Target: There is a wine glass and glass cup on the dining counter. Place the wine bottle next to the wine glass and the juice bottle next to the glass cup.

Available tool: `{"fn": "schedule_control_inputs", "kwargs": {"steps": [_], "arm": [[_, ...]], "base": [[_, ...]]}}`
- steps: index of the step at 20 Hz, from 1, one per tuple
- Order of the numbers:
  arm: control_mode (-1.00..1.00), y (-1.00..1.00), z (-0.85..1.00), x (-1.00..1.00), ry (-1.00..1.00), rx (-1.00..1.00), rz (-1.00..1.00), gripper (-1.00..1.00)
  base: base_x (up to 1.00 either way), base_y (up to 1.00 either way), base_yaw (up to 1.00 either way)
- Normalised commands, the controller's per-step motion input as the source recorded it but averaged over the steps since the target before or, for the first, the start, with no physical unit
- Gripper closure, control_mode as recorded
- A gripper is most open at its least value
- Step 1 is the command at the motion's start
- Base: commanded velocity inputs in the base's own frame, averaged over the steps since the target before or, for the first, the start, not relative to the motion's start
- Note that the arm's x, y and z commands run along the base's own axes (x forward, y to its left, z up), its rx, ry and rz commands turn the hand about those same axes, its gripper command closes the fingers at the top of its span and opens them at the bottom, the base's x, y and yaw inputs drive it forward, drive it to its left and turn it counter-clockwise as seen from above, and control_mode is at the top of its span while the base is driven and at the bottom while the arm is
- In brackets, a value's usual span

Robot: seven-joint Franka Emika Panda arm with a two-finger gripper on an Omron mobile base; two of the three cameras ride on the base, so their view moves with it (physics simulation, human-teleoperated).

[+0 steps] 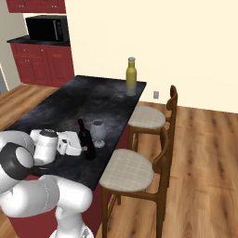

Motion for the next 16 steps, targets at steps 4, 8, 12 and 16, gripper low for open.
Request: {"fn": "schedule_control_inputs", "kwargs": {"steps": [4,8,12,16], "arm": [[-1.0,0.0,-0.15,-0.05,0.0,0.06,0.0,1.0],[-1.0,0.0,-0.14,-0.02,0.0,0.08,0.0,1.0],[-1.0,0.0,-0.14,-0.02,-0.01,0.06,0.0,-1.0],[-1.0,0.0,-0.13,-0.05,-0.03,0.01,0.0,-1.0]], "base": [[0.0,0.0,0.0],[0.0,0.0,0.0],[0.0,0.0,0.0],[0.0,0.0,0.0]]}}
